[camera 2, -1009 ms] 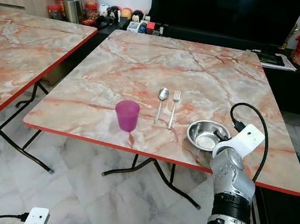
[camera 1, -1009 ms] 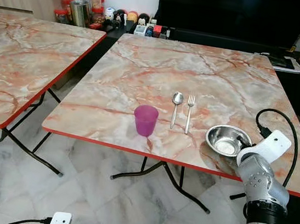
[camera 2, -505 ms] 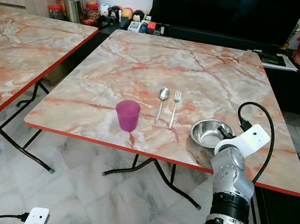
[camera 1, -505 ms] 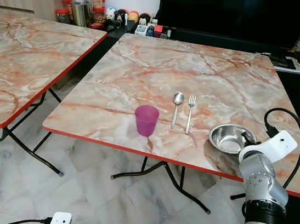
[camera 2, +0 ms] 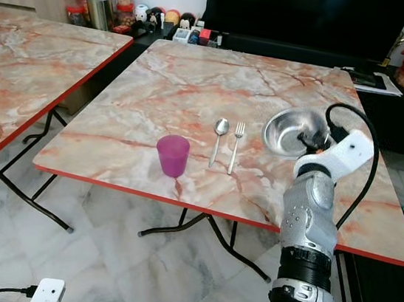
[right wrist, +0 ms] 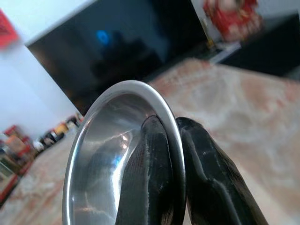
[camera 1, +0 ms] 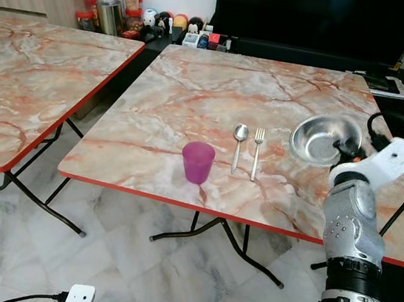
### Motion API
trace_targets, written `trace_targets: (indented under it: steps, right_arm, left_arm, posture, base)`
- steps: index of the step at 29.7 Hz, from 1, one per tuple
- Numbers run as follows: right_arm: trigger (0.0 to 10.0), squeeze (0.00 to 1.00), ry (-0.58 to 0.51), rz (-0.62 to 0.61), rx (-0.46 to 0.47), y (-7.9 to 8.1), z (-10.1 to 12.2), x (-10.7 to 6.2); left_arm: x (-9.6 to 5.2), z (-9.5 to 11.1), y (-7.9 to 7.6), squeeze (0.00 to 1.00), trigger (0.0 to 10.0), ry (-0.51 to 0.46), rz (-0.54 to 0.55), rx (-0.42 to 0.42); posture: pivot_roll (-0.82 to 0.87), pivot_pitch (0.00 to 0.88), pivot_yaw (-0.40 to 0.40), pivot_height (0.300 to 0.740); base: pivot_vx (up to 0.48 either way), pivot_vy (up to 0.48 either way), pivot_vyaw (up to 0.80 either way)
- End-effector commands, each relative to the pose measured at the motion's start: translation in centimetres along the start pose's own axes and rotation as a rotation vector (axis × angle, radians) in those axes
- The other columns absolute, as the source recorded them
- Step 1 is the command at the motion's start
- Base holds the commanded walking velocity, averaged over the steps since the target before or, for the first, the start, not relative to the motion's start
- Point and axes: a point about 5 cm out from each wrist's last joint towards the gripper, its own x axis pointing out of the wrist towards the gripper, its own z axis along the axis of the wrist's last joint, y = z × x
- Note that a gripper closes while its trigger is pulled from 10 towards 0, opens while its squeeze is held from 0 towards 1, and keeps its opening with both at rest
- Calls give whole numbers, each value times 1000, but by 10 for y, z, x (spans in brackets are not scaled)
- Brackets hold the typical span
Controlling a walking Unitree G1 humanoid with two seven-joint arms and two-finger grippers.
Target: Setting the table
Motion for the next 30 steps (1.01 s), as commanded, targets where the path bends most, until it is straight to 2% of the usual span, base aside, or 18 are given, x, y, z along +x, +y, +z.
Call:
trace_targets:
  steps: [1,4,9,14,18,23,28,30]
  right_arm:
    - [10000,0,-75,79,-22,14,11,-1]
    - [10000,0,-108,114,-62,22,11,-4]
    - [10000,0,-50,148,-129,28,0,-4]
    - [10000,0,-65,147,-123,28,-1,-5]
    - [10000,0,-58,147,-166,28,-4,-5]
    - [10000,0,-52,150,-133,30,-4,-3]
    - [10000,0,-59,169,-145,33,-3,-3]
    - [10000,0,-65,165,-145,34,-3,-3]
  left_arm:
    - [-1,-5,3,0,10000,12,10,-5]
    - [-1,-6,3,0,10000,15,9,7]
    - [-1,-7,2,0,10000,17,8,0]
    - [-1,-6,2,0,10000,12,10,-6]
    - [-1,-6,2,0,10000,13,11,-10]
    - [-1,-6,2,0,10000,12,13,-13]
    - [-1,-6,2,0,10000,11,16,-16]
    - [-1,-6,2,0,10000,10,17,-17]
  posture:
    - [-1,0,12,732]
    - [-3,0,11,732]
    - [-1,0,2,732]
    - [-1,0,2,732]
    - [-3,0,2,732]
    - [1,0,1,732]
    - [-1,0,1,732]
    - [2,0,1,732]
  base:
    - [0,480,0]
    - [0,480,0]
    - [0,480,0]
    - [0,480,0]
    - [0,480,0]
    - [0,480,0]
    - [0,480,-751]
    - [0,480,0]
